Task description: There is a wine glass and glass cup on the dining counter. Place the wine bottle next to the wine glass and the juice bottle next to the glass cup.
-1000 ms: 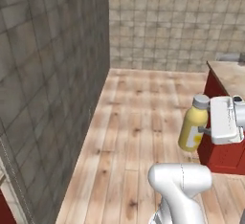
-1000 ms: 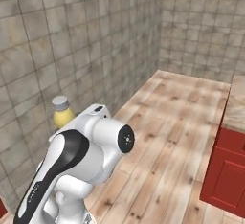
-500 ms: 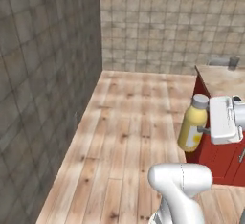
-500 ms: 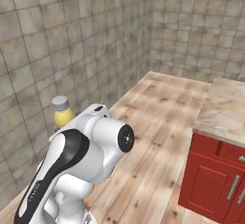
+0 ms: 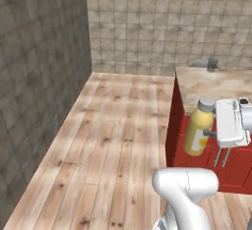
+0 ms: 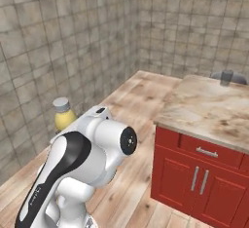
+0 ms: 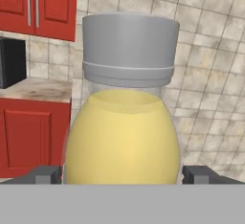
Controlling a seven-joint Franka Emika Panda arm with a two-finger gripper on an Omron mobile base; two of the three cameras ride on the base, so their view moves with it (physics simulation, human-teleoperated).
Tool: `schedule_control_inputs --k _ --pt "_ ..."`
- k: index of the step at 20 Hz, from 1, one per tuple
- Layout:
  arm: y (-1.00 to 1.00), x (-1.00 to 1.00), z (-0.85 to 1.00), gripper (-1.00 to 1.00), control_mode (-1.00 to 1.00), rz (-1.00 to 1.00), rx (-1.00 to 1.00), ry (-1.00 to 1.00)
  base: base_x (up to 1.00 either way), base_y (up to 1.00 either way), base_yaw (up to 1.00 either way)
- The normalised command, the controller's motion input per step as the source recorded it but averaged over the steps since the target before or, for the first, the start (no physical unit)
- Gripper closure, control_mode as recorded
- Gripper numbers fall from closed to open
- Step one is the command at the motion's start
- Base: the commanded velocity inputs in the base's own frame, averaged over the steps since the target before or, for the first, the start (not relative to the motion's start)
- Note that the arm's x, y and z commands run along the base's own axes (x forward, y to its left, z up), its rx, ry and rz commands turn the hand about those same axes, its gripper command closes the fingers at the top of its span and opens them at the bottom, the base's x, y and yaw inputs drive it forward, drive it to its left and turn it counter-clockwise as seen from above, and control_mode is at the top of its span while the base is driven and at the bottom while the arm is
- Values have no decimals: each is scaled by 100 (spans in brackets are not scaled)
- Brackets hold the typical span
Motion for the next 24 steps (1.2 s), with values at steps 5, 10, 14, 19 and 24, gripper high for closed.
schedule_control_inputs --k 5,10,14,19,24 --pt "0 0 0 100 100 0 0 0 5 -83 0" --pt "0 0 0 100 100 0 0 0 5 -83 0" --pt "0 0 0 100 100 0 0 0 6 -83 0" --pt "0 0 0 100 100 0 0 0 7 -83 0" --pt "0 0 0 100 100 0 0 0 10 -81 0"
